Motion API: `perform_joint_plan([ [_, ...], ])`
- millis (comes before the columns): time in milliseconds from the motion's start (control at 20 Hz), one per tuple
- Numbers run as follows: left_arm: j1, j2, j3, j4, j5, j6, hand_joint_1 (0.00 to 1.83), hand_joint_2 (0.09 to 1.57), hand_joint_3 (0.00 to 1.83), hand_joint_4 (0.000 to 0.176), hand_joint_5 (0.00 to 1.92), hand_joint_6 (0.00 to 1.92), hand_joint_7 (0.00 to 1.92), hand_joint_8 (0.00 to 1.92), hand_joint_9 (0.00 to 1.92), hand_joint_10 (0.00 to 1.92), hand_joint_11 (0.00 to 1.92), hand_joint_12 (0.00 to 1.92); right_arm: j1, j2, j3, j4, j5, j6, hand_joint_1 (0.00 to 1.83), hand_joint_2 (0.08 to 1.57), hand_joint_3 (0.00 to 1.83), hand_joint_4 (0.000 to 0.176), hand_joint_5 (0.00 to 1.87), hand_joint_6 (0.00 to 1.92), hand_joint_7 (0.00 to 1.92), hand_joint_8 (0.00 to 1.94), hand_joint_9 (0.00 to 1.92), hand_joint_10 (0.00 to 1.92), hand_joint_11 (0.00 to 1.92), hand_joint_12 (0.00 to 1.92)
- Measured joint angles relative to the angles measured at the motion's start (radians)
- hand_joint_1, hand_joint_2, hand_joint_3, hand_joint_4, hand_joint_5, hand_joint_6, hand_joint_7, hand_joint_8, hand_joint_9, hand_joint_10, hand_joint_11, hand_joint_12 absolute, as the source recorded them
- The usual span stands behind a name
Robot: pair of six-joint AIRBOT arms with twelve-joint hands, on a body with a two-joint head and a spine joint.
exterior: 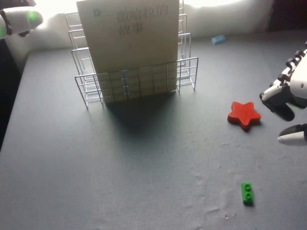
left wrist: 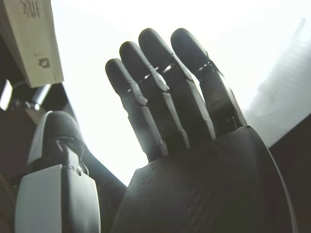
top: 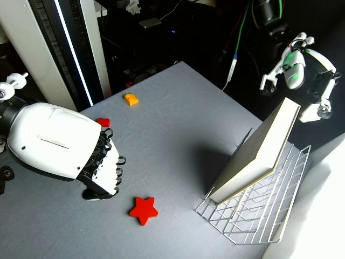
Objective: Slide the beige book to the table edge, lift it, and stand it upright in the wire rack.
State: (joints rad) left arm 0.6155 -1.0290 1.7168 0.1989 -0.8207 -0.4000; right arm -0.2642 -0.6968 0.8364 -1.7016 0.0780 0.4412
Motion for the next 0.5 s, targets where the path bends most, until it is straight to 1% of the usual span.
perform_joint_plan([
  [50,-0.003,0.008,-0.003,0.009,0.005,0.000,0.79,1.15,0.00,0.000,0.82,1.87,0.88,1.88,0.84,1.90,0.77,1.92,0.000,-0.001,0.000,0.000,0.002,0.000,0.55,1.24,0.00,0.000,0.86,1.92,1.07,1.94,1.22,1.92,1.33,1.92],
  [100,-0.008,0.019,-0.006,0.035,0.008,-0.002,0.82,1.15,0.00,0.000,0.77,1.84,0.90,1.91,0.90,1.92,0.83,1.92,0.000,-0.001,0.000,0.000,0.003,0.000,0.56,1.24,0.00,0.000,1.01,1.92,1.20,1.94,1.35,1.92,1.46,1.92],
  [150,-0.015,0.037,-0.012,0.080,0.016,-0.009,0.80,1.17,0.01,0.000,0.86,1.90,1.02,1.92,1.03,1.92,0.97,1.92,0.000,-0.001,0.000,0.000,0.004,0.000,0.59,1.24,0.00,0.000,1.11,1.92,1.30,1.94,1.44,1.92,1.57,1.92],
  [200,-0.027,0.056,-0.024,0.135,0.028,-0.013,0.81,1.19,0.01,0.000,0.93,1.92,1.12,1.92,1.14,1.92,1.10,1.92,0.000,0.000,-0.001,0.000,0.003,0.001,0.58,1.27,0.01,0.000,1.18,1.92,1.36,1.94,1.50,1.92,1.64,1.92],
  [250,-0.032,0.063,-0.029,0.162,0.029,-0.016,0.81,1.20,0.01,0.000,1.07,1.92,1.26,1.92,1.28,1.92,1.24,1.92,0.000,-0.001,-0.001,0.000,0.002,0.001,0.58,1.31,0.02,0.000,1.24,1.92,1.43,1.94,1.58,1.92,1.70,1.92],
  [300,-0.043,0.076,-0.042,0.208,0.033,-0.022,0.77,1.23,0.01,0.000,1.18,1.92,1.33,1.92,1.34,1.92,1.30,1.92,0.001,-0.001,-0.001,0.000,0.004,0.002,0.58,1.34,0.00,0.000,1.27,1.92,1.45,1.94,1.60,1.92,1.73,1.92],
  [350,-0.052,0.078,-0.047,0.227,0.034,-0.025,0.73,1.26,0.00,0.000,1.30,1.92,1.40,1.92,1.40,1.92,1.37,1.92,0.006,-0.001,-0.001,0.000,0.005,0.002,0.59,1.36,0.00,0.000,1.27,1.92,1.46,1.94,1.61,1.92,1.75,1.92],
  [400,-0.066,0.079,-0.048,0.288,0.033,-0.041,0.72,1.28,0.00,0.000,1.36,1.92,1.42,1.92,1.42,1.92,1.41,1.92,0.006,-0.002,-0.001,0.000,0.007,0.001,0.59,1.37,0.00,0.000,1.26,1.92,1.45,1.94,1.60,1.92,1.74,1.92],
  [500,-0.095,0.084,-0.051,0.420,0.023,-0.073,0.73,1.29,0.00,0.011,1.37,1.92,1.43,1.92,1.44,1.92,1.47,1.92,0.011,-0.009,-0.001,0.000,0.013,0.002,0.62,1.36,0.00,0.002,1.27,1.92,1.44,1.94,1.58,1.92,1.72,1.92],
])
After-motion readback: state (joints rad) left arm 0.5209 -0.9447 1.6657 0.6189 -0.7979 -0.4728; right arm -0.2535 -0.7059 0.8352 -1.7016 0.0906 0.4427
